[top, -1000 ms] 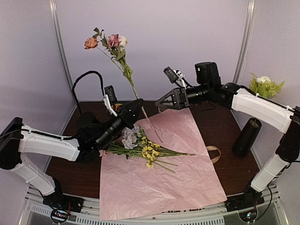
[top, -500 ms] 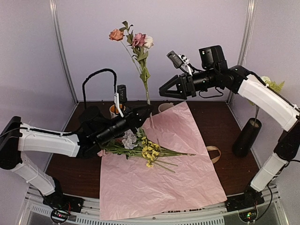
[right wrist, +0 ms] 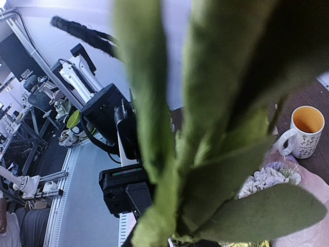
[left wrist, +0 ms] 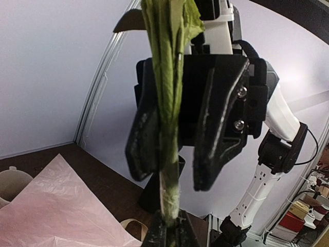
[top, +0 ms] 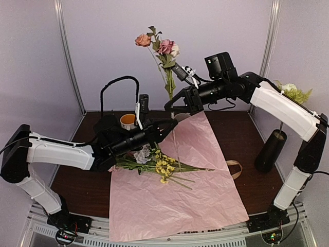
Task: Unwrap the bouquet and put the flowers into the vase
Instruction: Pass from the right arm to the left
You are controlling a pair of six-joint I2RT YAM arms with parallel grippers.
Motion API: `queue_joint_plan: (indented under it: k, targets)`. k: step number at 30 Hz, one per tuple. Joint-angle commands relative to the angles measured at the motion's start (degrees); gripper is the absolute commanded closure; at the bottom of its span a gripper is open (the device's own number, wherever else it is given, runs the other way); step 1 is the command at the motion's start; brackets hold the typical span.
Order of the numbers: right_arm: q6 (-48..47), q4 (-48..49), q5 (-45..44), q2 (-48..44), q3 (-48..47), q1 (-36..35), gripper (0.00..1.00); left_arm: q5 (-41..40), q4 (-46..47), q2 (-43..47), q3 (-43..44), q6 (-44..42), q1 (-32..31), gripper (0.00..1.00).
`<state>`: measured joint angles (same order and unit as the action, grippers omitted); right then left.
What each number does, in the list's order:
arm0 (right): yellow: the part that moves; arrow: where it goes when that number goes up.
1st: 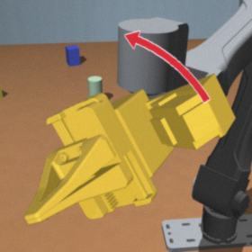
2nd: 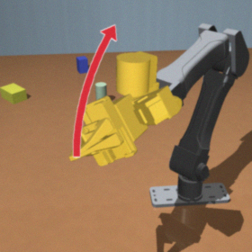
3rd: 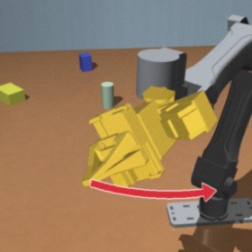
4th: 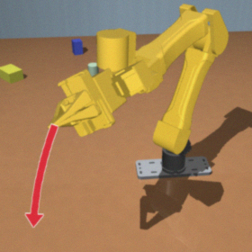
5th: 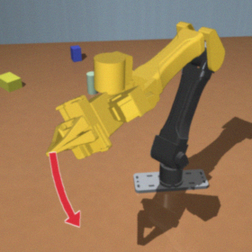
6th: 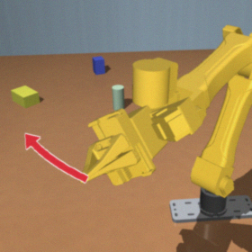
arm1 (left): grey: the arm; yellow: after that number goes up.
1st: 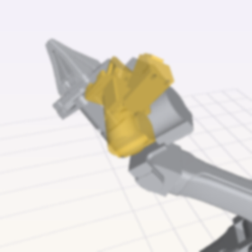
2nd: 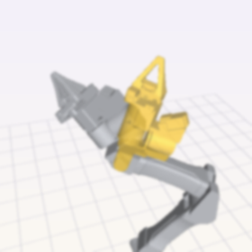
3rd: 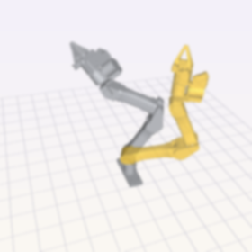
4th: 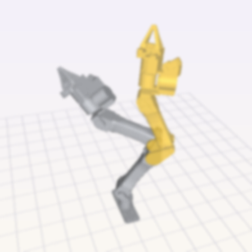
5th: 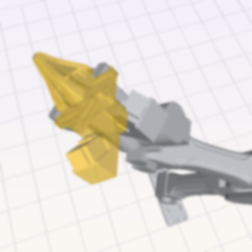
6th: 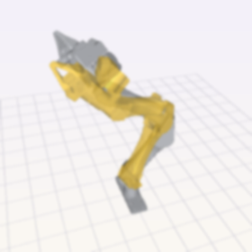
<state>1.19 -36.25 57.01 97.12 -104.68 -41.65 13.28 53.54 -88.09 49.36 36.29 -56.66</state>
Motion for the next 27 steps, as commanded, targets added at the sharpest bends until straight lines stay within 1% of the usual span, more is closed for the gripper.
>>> queue_joint_plan:
  k: [1, 10, 11, 13, 15, 16, 17, 18, 20, 23, 27]
  targets:
    - [1.2, 1.5, -0.8, 0.6, -1.8, -0.1, 0.79, 1.0, 1.7, -0.1, 1.2, 0.5, 0.3, 1.0]
    - [3.2, 2.0, -4.0, -0.1, -2.0, 0.6, 0.78, 0.5, 1.4, 0.2, 0.7, 0.4, 0.3, 1.0]
    - [3.5, 2.2, -4.1, -0.2, -2.0, 0.7, 0.81, 0.3, 1.3, 0.2, 0.7, 0.5, 0.3, 1.0]
    - [3.7, 2.2, -4.1, -0.4, -1.9, 0.8, 0.99, 0.1, 1.0, 0.1, 0.8, 0.4, 0.3, 1.0]
    - [3.8, 2.2, -4.2, -0.6, -1.7, 0.8, 1.0, -0.2, 0.1, 0.1, 1.1, 0.4, 0.3, 1.0]
    - [3.7, 2.2, -4.1, -0.8, -1.8, 0.8, 1.0, -0.6, -1.0, 0.1, 1.4, 0.1, 0.3, 0.9]
    - [3.6, 2.2, -4.1, -1.1, -1.8, 0.9, 1.0, -1.5, -2.8, 0.3, 1.9, -0.2, 0.3, 0.75]
    - [3.3, 2.1, -4.0, -1.4, -1.9, 1.2, 1.0, -2.6, -5.4, 0.7, 2.3, -0.7, 0.3, 0.64]
    - [1.7, 0.4, -4.4, -2.0, -3.5, 2.2, 1.0, -4.9, -10.4, 1.6, 2.7, -1.7, 0.3, 0.46]
    - [-0.5, -2.9, -5.9, -3.0, -6.5, 5.3, 1.0, -4.8, -15.4, 3.8, 2.6, -5.3, 0.3, 0.41]
    - [-1.4, -4.2, -8.0, -5.2, -7.2, 12.3, 1.0, -4.3, -20.8, 6.4, 1.5, -8.5, 0.3, 0.4]
